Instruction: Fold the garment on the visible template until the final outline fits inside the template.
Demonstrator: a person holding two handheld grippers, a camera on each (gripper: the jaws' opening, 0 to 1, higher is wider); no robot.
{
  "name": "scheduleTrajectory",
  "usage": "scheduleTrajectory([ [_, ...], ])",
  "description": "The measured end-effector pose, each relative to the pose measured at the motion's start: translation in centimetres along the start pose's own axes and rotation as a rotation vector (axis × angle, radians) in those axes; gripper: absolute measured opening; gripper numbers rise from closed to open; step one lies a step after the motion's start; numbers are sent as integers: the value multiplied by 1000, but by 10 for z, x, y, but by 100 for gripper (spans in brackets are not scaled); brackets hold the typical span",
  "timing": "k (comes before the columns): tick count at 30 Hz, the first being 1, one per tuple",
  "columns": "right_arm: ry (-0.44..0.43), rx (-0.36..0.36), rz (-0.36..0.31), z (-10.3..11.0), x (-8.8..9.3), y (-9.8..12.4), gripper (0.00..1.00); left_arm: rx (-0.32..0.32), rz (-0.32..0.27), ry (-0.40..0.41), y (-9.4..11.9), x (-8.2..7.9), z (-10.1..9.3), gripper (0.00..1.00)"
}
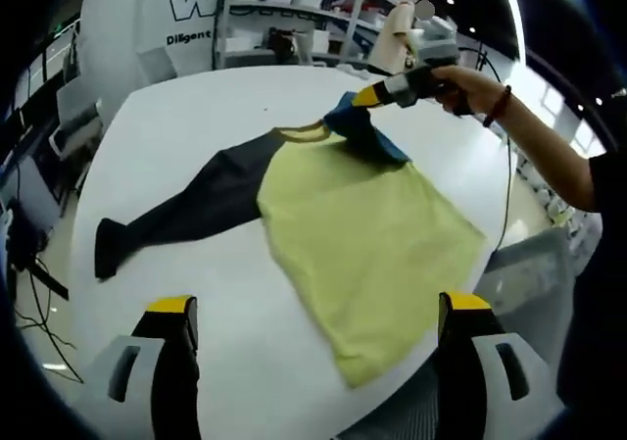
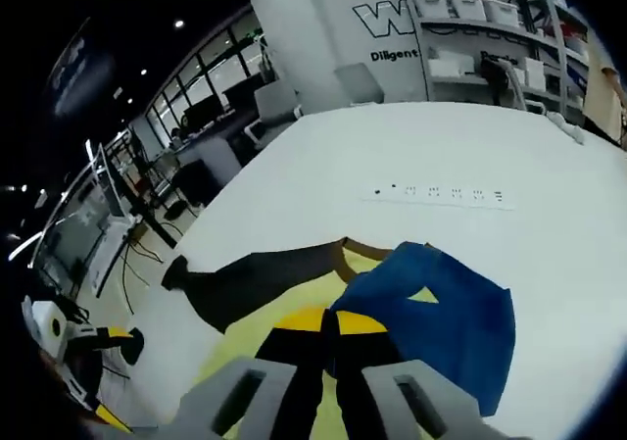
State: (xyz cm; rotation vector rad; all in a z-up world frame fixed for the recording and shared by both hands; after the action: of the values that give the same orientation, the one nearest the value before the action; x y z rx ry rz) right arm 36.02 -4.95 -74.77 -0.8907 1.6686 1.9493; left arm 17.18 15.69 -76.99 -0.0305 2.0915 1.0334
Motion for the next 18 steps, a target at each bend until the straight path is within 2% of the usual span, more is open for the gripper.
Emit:
scheduleTrajectory([
  [2,41,21,-8,5,-1,-3,0,-6,6,1,0,2,2,99],
  [8,119,22,-20,28,-3,-9,0,-2,3,14,0,5,3,99],
  [10,141,8,-16,40,-1,-12,0,-1,1,18,1,6,4,99],
  [18,196,5,21,59,15,-32,0,-5,-7,27,5,9,6,99],
])
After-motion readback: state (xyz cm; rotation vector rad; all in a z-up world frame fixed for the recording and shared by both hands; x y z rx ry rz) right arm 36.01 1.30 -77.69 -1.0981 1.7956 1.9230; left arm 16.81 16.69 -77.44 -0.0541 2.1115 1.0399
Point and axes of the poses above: the point that each gripper's makers call its tool centre point, and the gripper's own axes: y roughly backward along the fingers, z roughly to its left, x roughly out of its underside, the point moved 1 cm from there along y, roughly backward along the fingers, and after that the axes turned 14 degrees about x, right-handed, at the moved point
